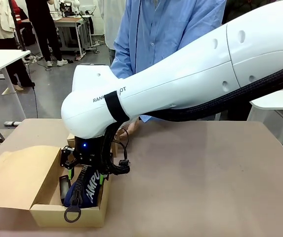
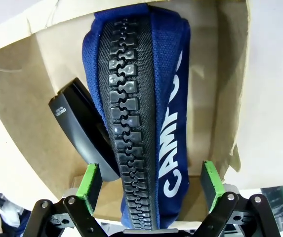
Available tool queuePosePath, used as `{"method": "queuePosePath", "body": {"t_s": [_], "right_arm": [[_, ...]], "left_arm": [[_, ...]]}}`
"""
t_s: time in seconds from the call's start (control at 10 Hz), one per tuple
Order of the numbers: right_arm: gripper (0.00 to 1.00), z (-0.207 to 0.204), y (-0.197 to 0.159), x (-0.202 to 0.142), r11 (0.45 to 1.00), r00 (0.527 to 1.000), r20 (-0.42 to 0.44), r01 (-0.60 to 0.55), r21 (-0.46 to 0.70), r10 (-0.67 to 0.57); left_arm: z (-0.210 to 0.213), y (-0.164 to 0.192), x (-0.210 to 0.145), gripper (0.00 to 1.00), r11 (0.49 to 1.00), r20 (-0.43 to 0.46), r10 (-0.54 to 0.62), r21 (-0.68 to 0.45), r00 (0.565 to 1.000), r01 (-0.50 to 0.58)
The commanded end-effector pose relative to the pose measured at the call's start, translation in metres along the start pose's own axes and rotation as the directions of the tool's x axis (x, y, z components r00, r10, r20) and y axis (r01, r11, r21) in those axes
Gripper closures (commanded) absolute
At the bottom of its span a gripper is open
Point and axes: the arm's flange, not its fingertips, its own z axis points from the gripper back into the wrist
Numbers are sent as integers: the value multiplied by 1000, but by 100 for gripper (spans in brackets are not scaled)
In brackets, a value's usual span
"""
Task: Place items inside the box.
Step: Pick up a Pencil pouch or Stapler and place it inside the Mailer Box closest to the robot.
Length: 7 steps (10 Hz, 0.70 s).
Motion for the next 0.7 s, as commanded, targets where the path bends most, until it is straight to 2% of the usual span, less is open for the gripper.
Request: {"method": "queuePosePath", "body": {"t_s": [0.0, 0.6], "right_arm": [[0, 1, -8, -4, 1000, 1000, -6, -18, 24, 19], [0, 2, -7, -6, 999, 1000, -4, -25, 24, 25]], "left_arm": [[0, -3, -1, 0, 1000, 4, -18, -13, 1000, 18], [0, -3, -1, 0, 1000, 4, -18, -13, 1000, 18]]}}
